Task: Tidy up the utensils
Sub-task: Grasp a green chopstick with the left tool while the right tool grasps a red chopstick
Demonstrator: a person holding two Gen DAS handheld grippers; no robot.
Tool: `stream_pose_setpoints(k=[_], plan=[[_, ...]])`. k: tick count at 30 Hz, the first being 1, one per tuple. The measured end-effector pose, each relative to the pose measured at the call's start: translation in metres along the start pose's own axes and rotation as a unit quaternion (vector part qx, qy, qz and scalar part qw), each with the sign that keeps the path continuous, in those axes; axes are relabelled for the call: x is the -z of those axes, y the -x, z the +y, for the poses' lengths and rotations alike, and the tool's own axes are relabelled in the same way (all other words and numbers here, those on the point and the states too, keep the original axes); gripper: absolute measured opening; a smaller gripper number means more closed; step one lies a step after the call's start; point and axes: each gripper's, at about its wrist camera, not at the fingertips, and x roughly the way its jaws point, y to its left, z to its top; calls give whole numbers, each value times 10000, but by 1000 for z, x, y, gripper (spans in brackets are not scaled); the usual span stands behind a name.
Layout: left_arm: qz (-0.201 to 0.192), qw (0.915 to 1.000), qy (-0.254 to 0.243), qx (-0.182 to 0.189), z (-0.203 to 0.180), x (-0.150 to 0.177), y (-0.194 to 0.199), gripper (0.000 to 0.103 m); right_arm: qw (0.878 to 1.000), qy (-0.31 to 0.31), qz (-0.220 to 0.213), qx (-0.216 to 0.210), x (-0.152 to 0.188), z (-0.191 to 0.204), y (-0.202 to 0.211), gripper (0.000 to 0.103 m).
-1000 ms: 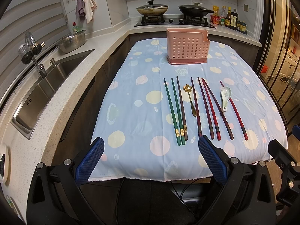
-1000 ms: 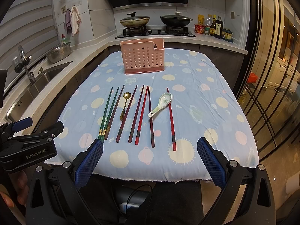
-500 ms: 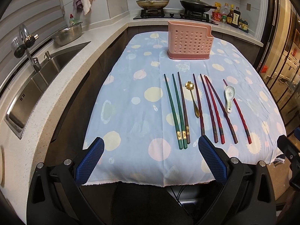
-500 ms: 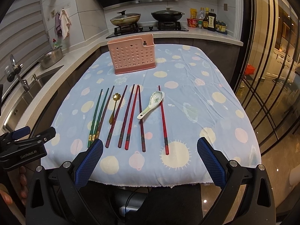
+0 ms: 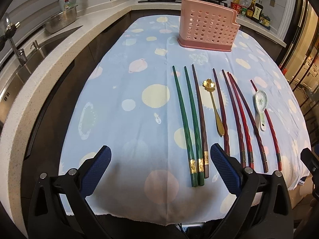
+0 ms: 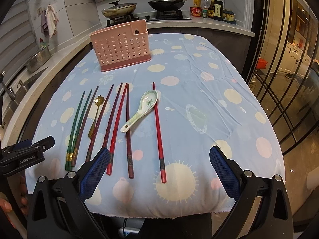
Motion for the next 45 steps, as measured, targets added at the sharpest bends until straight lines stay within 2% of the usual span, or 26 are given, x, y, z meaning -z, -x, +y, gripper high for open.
stream_pose_setpoints(k=[8, 12, 19, 24, 26, 30, 32, 35, 42, 45], plan=[[337, 9992, 106, 162, -2, -10, -42, 83, 9995, -16, 305, 27, -8, 0, -47, 78], [458, 9986, 105, 225, -1, -11, -54, 74, 9987, -14, 507, 11, -6, 0, -67, 66], [380, 9992, -109, 115, -4, -10, -58, 69, 9971, -47, 752, -32, -3, 0, -87, 52], [303, 9992, -239, 103, -7, -7, -56, 64, 9976, 7, 688, 19, -1, 0, -89, 45], [287, 9992, -251, 134, -8, -5, -54, 58, 9976, -57, 683, 4, 0, -5, -88, 39], [281, 9991, -247, 196, -5, -2, -50, 46, 9973, -236, 694, -5, -1, -17, -87, 17], [284, 9990, -255, 228, -5, 0, -48, 38, 9971, -289, 702, -25, 0, -22, -86, 11], [297, 9989, -248, 277, -2, 3, -45, 28, 9967, -373, 722, -63, 1, -28, -84, 9], [390, 9984, -228, 336, 0, 13, -37, 29, 9965, -379, 739, -109, 10, -33, -77, 7], [416, 9982, -253, 348, -2, 20, -32, 39, 9965, -358, 745, -108, 18, -34, -70, 8]])
